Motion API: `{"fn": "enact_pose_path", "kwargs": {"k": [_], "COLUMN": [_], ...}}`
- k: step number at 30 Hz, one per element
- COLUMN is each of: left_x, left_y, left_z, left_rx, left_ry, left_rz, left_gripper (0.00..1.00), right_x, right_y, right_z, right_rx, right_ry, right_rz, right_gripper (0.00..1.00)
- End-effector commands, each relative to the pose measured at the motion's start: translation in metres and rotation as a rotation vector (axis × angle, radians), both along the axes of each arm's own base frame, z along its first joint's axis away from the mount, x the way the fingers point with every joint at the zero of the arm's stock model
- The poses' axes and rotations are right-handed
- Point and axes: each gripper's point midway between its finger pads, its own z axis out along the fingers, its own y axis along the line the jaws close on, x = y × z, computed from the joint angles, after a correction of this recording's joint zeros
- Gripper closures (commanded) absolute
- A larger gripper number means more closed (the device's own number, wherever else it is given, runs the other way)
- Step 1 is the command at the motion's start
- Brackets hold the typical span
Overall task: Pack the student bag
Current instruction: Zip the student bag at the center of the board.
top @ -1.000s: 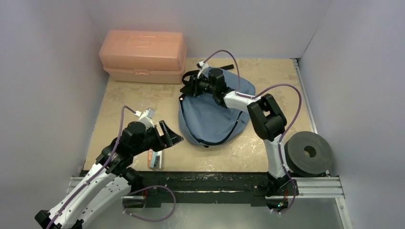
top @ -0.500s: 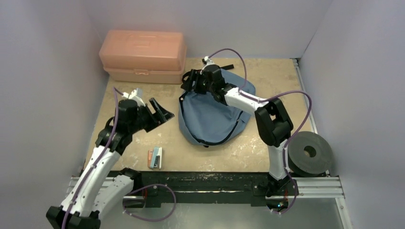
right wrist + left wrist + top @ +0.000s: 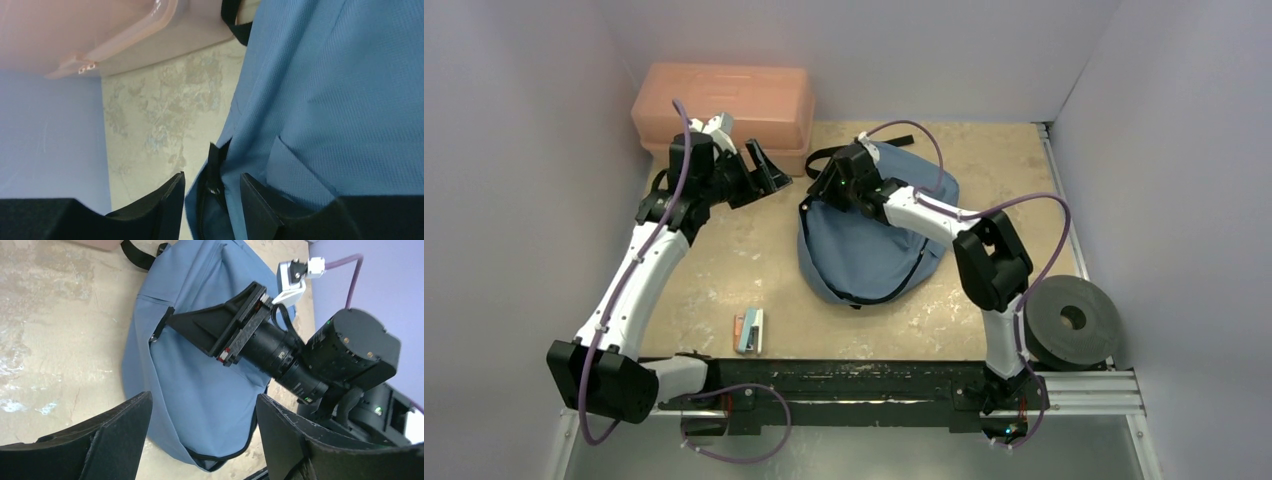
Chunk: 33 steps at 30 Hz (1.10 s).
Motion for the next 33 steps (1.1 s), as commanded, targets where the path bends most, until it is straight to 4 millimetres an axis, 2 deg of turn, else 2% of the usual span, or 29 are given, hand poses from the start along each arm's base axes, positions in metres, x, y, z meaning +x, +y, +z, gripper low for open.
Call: {"fn": "enact_pose_path", "kwargs": {"k": [1, 6, 10, 15, 19, 21, 25, 28, 30, 33], "left_x": [0.006, -0.001, -0.004, -0.006, -0.005, -0.003, -0.001, -0.001, 0.0, 0.002], "left_y": [-0.002, -0.007, -0.007, -0.007, -0.008, -0.008, -0.008, -0.007, -0.006, -0.004], "left_z": [0.01, 0.005, 0.004, 0.0, -0.003, -0.004, -0.008, -0.01, -0.011, -0.014], "left_rx": [0.058, 0.056, 0.063, 0.052, 0.035, 0.027, 0.015, 0.015, 0.015, 0.016], "left_ry": [-0.074, -0.069, -0.071, -0.064, -0.053, -0.048, -0.035, -0.033, -0.03, -0.019], "left_rz": [-0.081, -0.133, -0.145, -0.15, -0.152, -0.152, -0.147, -0.144, -0.143, -0.134], "left_gripper": [0.25, 0.26, 0.26, 0.26, 0.27, 0.27, 0.27, 0.27, 0.27, 0.27], "right_x": [0.024, 0.035, 0.035, 0.031, 0.029, 0.029, 0.029, 0.028, 0.029, 0.031], "right_y": [0.003, 0.009, 0.008, 0.012, 0.014, 0.017, 0.024, 0.028, 0.028, 0.027], "right_z": [0.017, 0.012, 0.005, 0.006, 0.016, 0.02, 0.021, 0.02, 0.019, 0.018], "right_rx": [0.004, -0.006, -0.033, -0.044, -0.033, -0.029, -0.024, -0.027, -0.05, -0.099], "right_ry": [-0.04, -0.061, -0.051, -0.069, -0.103, -0.12, -0.124, -0.123, -0.132, -0.154], "right_rz": [-0.068, -0.072, -0.077, -0.056, -0.037, -0.02, 0.007, 0.011, 0.002, 0.001], "right_gripper": [0.53, 0.58, 0.65, 0.76, 0.83, 0.83, 0.76, 0.79, 0.84, 1.0]}}
